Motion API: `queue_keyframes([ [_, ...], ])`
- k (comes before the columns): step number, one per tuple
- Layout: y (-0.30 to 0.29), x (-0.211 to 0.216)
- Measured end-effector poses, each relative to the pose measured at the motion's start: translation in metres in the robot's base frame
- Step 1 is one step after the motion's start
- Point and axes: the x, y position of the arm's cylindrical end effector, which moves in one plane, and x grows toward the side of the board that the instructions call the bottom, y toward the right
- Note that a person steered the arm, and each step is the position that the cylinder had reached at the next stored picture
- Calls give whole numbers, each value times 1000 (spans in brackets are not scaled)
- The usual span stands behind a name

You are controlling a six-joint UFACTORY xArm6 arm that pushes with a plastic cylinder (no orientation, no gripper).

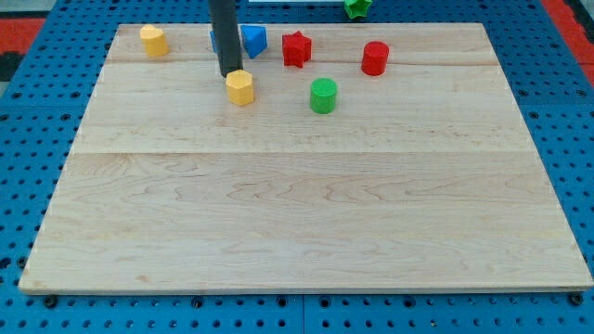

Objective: Slide the yellow hexagon down and right a bit

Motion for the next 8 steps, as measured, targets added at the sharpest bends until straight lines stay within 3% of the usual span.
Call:
queue_keyframes([
  [1, 29, 12],
  [2, -22, 2],
  [3, -126, -2],
  [4, -194, -45],
  [5, -188, -112],
  [6, -118, -93],
  [8, -75, 0],
])
